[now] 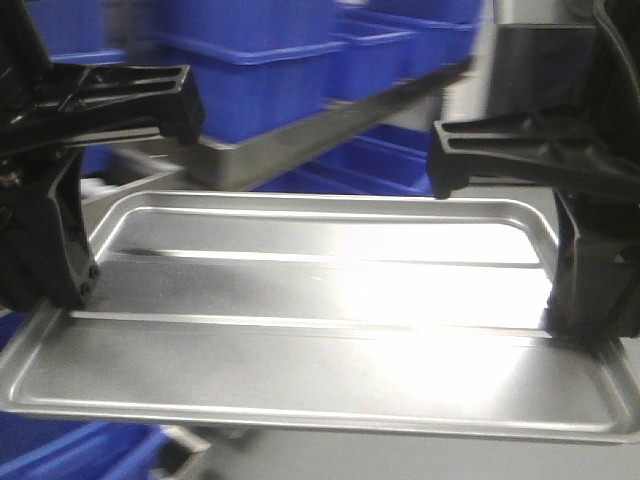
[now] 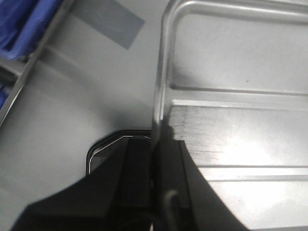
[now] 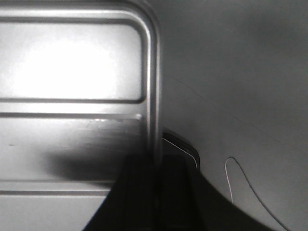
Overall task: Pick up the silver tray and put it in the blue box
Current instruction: 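Hold the tray level in both grippers while the base drives to the blue bins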
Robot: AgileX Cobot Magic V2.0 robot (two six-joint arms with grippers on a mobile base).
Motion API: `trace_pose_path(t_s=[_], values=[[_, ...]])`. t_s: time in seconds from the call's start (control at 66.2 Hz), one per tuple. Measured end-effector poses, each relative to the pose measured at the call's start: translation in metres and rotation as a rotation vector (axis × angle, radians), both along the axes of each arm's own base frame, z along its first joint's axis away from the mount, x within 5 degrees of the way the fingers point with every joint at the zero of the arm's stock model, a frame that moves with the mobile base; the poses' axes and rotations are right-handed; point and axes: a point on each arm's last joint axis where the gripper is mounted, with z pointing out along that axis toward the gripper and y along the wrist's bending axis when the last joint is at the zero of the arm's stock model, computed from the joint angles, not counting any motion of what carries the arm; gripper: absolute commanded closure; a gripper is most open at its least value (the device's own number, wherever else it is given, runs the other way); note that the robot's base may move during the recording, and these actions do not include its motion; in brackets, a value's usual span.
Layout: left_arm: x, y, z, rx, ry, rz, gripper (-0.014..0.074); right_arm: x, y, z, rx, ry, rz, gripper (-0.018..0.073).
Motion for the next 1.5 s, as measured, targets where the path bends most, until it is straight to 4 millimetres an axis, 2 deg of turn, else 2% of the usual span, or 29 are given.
trace_pose_path(t_s=[1.496], values=[[-0.0015, -0.0042, -0.0001, -0.036, 0.01, -0.009, 0.07, -0.005, -0.0066, -0.0003, -0.06, 0.055, -0.031, 0.0503]])
